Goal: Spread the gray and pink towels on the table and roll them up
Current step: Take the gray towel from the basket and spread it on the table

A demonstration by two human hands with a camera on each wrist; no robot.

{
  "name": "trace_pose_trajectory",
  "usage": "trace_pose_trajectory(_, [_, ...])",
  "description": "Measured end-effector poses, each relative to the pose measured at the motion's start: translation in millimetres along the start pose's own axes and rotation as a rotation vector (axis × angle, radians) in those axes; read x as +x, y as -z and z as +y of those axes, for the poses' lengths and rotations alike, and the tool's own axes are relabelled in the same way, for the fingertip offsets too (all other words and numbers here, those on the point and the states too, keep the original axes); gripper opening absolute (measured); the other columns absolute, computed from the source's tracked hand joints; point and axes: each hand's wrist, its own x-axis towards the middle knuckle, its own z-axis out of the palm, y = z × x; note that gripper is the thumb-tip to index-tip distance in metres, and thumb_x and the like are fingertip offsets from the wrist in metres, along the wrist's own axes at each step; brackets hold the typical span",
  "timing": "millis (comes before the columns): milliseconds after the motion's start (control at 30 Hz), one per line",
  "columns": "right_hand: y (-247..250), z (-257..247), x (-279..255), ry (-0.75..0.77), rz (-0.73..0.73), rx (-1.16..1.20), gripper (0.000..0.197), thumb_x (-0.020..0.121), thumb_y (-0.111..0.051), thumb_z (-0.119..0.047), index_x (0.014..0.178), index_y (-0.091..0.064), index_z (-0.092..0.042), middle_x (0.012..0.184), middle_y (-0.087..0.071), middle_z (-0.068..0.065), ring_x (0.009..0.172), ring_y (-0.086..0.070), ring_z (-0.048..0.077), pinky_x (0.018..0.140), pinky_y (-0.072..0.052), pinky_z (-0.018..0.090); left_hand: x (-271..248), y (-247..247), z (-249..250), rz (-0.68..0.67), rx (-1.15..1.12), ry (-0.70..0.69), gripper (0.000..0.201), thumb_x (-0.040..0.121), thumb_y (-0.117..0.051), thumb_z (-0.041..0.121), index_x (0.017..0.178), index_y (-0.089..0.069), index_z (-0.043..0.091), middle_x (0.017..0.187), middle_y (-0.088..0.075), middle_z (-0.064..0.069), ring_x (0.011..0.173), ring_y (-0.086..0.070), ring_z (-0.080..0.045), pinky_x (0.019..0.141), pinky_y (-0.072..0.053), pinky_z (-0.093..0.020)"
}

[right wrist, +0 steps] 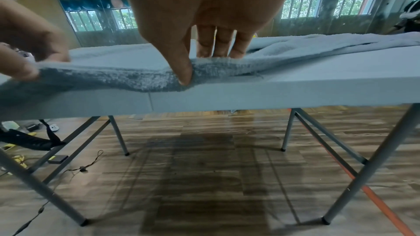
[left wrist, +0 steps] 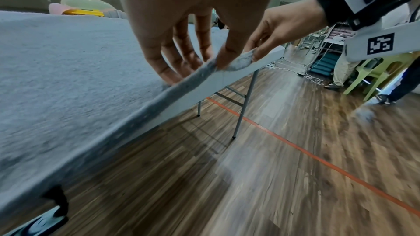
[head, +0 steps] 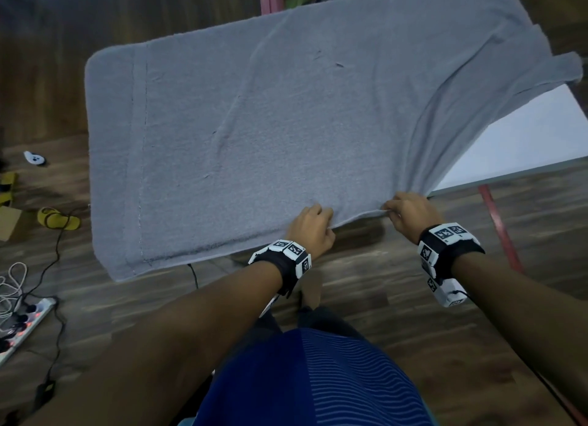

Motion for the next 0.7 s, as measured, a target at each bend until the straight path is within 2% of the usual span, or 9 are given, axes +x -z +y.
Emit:
trace_pose_trajectory(100, [1,6,0,0.085,0.018,0.066,0.016,0.082,-0.067,-0.007,0.093,-0.076,-0.015,0.082,-0.059,0.008,0.080,-0.058,0.031,0.071,-0.047,0.038,12,-3,11,-0.094,0.087,-0.007,0.041,0.082,-0.064,0.024,0.120,-0.051,0.015,0.117,-0.053,-0.007,0.106,-0.048,-0.029,0.082,-0.045,-0.041])
trace_pose_trajectory(133, [3,8,1,0.116,0.022,0.078,0.016,0.081,-0.068,-0.006,0.092,-0.076,-0.016,0.083,-0.059,0.007,0.080,-0.058,0.029,0.070,-0.047,0.037,17,-3,16,-0.119,0.116,-0.008,0.036,0.084,-0.062,0.020,0.119,-0.053,0.015,0.117,-0.055,-0.007,0.106,-0.051,-0.029,0.083,-0.046,-0.041])
trace_pose_trajectory(200, [7,13,3,0.141,0.033,0.069,0.019,0.081,-0.066,-0.005,0.091,-0.076,-0.018,0.083,-0.059,0.005,0.079,-0.059,0.029,0.070,-0.046,0.037,23,0,23,-0.149,0.154,0.002,0.022,0.086,-0.055,0.009,0.107,-0.061,0.013,0.109,-0.062,-0.009,0.099,-0.058,-0.032,0.080,-0.047,-0.040])
trace_pose_trajectory(300, [20,21,5,0.047,0.054,-0.009,0.019,0.082,-0.064,-0.007,0.094,-0.074,-0.017,0.085,-0.062,0.006,0.082,-0.061,0.032,0.076,-0.038,0.037,23,3,28,-0.109,0.111,0.000,0.013,0.085,-0.050,0.006,0.093,-0.060,0.008,0.099,-0.062,-0.012,0.090,-0.059,-0.034,0.069,-0.046,-0.037])
trace_pose_trajectory(367, [25,21,5,0.027,0.058,-0.011,0.016,0.083,-0.064,-0.010,0.096,-0.072,-0.015,0.085,-0.063,0.008,0.083,-0.061,0.033,0.077,-0.039,0.039,20,1,29,-0.057,0.090,-0.048,0.014,0.087,-0.055,0.017,0.100,-0.054,0.010,0.103,-0.058,-0.010,0.094,-0.055,-0.030,0.072,-0.047,-0.039])
trace_pose_trajectory(433, [26,14,6,0.068,0.014,0.044,0.017,0.085,-0.063,-0.011,0.099,-0.072,-0.013,0.085,-0.063,0.010,0.082,-0.061,0.035,0.076,-0.044,0.040,22,0,34,-0.066,0.099,-0.061,0.034,0.085,-0.063,0.029,0.111,-0.048,0.013,0.110,-0.053,-0.008,0.099,-0.050,-0.027,0.078,-0.048,-0.043])
trace_pose_trajectory(467, [25,10,6,0.086,-0.011,0.073,0.017,0.085,-0.063,-0.011,0.100,-0.072,-0.013,0.085,-0.062,0.011,0.082,-0.061,0.035,0.075,-0.047,0.040,25,0,37,-0.075,0.116,-0.049,0.037,0.084,-0.064,0.030,0.112,-0.047,0.014,0.112,-0.052,-0.008,0.100,-0.050,-0.027,0.080,-0.047,-0.043])
trace_pose_trajectory(600, [22,7,8,0.061,-0.010,0.098,0.017,0.086,-0.062,-0.011,0.100,-0.072,-0.014,0.085,-0.060,0.011,0.083,-0.060,0.034,0.073,-0.048,0.040,40,3,44,-0.070,0.138,0.004,0.015,0.088,-0.051,0.010,0.102,-0.055,0.010,0.106,-0.059,-0.013,0.095,-0.057,-0.035,0.069,-0.041,-0.038])
trace_pose_trajectory(700, [25,15,9,0.010,-0.024,0.055,0.017,0.087,-0.061,-0.015,0.101,-0.070,-0.016,0.091,-0.061,0.010,0.090,-0.059,0.034,0.080,-0.043,0.040,40,4,45,-0.023,0.087,-0.045,0.010,0.086,-0.052,0.012,0.092,-0.057,0.006,0.097,-0.059,-0.012,0.087,-0.056,-0.033,0.064,-0.040,-0.036])
